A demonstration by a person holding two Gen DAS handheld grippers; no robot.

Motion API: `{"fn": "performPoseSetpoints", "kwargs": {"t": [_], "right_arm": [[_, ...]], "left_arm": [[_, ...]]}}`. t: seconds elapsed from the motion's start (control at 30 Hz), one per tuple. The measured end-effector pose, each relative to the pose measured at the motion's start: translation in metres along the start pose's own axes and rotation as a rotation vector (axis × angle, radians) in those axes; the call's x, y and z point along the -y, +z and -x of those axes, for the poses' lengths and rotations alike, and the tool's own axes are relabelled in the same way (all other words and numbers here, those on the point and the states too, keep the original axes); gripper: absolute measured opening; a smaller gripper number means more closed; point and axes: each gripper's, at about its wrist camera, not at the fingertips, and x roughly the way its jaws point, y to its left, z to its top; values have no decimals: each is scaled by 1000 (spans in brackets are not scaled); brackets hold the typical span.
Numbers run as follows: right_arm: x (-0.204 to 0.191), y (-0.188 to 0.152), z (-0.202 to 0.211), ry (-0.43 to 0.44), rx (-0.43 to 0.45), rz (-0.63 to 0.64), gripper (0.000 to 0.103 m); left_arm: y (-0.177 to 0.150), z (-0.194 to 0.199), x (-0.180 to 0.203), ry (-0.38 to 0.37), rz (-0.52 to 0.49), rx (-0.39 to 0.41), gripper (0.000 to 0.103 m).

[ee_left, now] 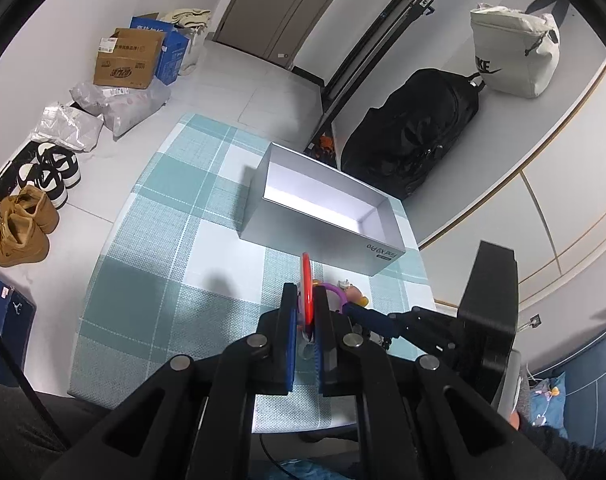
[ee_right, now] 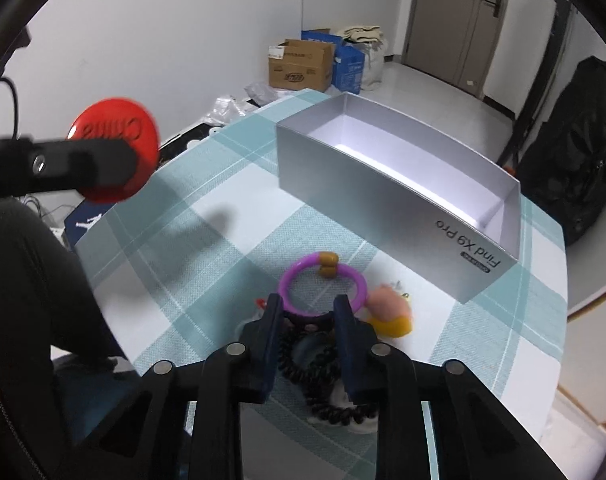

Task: Organize jewelry
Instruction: 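Lift the red badge with the left gripper while the right gripper grasps the purple ring keychain, then carry the red badge and purple ring keychain over the white box with both grippers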

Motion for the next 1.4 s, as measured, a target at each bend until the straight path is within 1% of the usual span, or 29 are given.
{"fn": "performPoseSetpoints", "kwargs": {"t": [0.13, 0.3, 0.5, 0.7, 0.8, 0.87, 1.03, 1.2, 1.3, 1.4], "right_arm": [[1, -1, 1, 1, 15, -6, 23], [10, -1, 9, 42, 46, -64, 23], [24, 3, 19, 117, 87, -151, 23], [39, 8, 44, 190, 167, -228, 23], [47, 13, 56, 206, 209, -242, 23], [55, 19, 66, 213, 243, -258, 23], [79, 37, 74, 240, 287, -290, 23], [103, 56, 67, 252, 303, -301, 23], [112, 63, 57, 248, 294, -294, 23], [122, 69, 41, 257, 278, -301, 23]], "left_arm": [[2, 1, -2, -12, 17, -3, 3], [1, 1, -2, -12, 16, 0, 3], [1, -1, -1, -6, 11, -9, 3], [4, -9, 8, 18, -14, -19, 3], [9, -14, 12, 30, -10, -16, 3], [14, -20, 16, 27, -5, -23, 3], [33, -32, 29, 30, -40, -26, 3], [51, -55, 36, 50, -92, -51, 3], [64, -73, 39, 60, -131, -72, 3], [72, -86, 38, 58, -146, -92, 3]]}}
